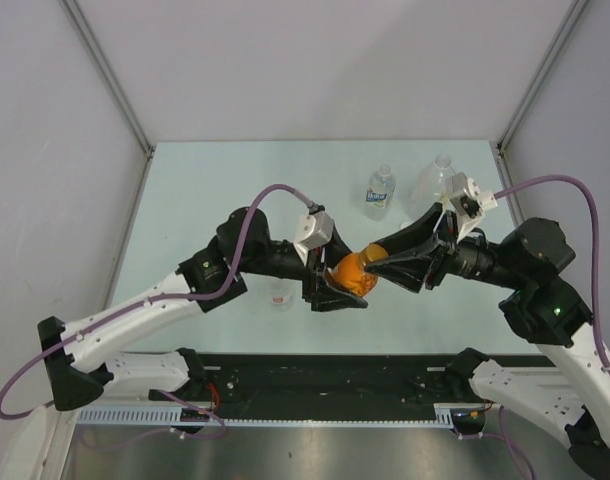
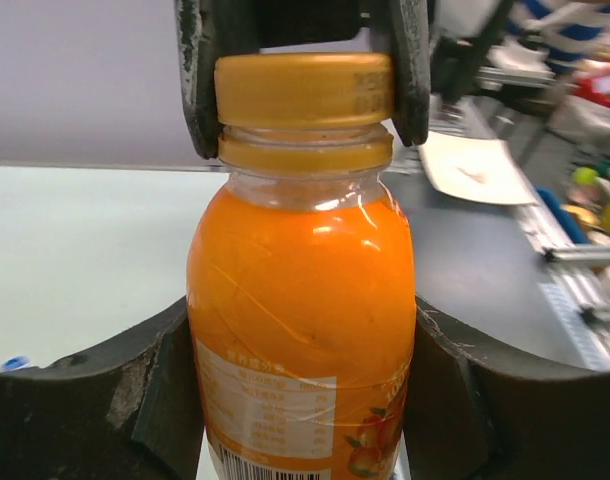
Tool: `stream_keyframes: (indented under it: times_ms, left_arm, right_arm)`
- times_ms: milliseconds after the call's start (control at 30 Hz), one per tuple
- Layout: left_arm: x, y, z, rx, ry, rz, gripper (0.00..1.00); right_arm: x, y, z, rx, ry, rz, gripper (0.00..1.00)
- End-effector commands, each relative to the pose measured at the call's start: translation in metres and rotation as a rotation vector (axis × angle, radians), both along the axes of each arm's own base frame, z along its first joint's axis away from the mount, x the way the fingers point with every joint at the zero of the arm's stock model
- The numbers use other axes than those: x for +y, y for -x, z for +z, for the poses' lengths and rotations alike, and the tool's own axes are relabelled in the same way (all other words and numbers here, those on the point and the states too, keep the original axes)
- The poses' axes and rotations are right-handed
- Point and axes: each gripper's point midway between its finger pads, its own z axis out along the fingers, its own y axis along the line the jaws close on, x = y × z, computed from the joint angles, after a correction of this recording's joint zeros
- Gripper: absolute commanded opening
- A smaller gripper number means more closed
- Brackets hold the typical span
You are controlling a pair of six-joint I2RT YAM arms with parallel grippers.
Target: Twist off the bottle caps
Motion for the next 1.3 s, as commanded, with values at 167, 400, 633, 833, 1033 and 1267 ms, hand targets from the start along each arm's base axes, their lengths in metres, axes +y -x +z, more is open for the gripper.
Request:
stream_keyframes:
  times_ms: [167,400,633,833,1033,1267]
  left_arm:
    - [0.015,0.067,0.029,0.039,0.061,-0.475,0.0]
    - [0.02,0.078,0.03,0.048,0.072,-0.569,0.0]
    - [0.02,0.082,0.027,0.069,0.075,-0.619,0.0]
    - [0.02,0.081,0.026,0.069,0.075,-0.627,0.0]
    - [0.018,0.077,0.022,0.05,0.05,-0.607,0.0]
    - [0.021,0.049,0.008,0.046,0.012,-0.486,0.0]
  right_arm:
    - [0.0,0.069,0.009,-0.191,0.001,0.398,0.0]
    - [-0.007,0.093,0.006,-0.256,0.009,0.558,0.0]
    - [-0.007,0.1,-0.002,-0.266,0.03,0.669,0.0]
    - [-0.007,0.102,-0.003,-0.275,0.032,0.709,0.0]
    - [-0.01,0.098,0.002,-0.291,0.026,0.672,0.0]
    - [-0.022,0.073,0.036,-0.338,-0.05,0.395,0.0]
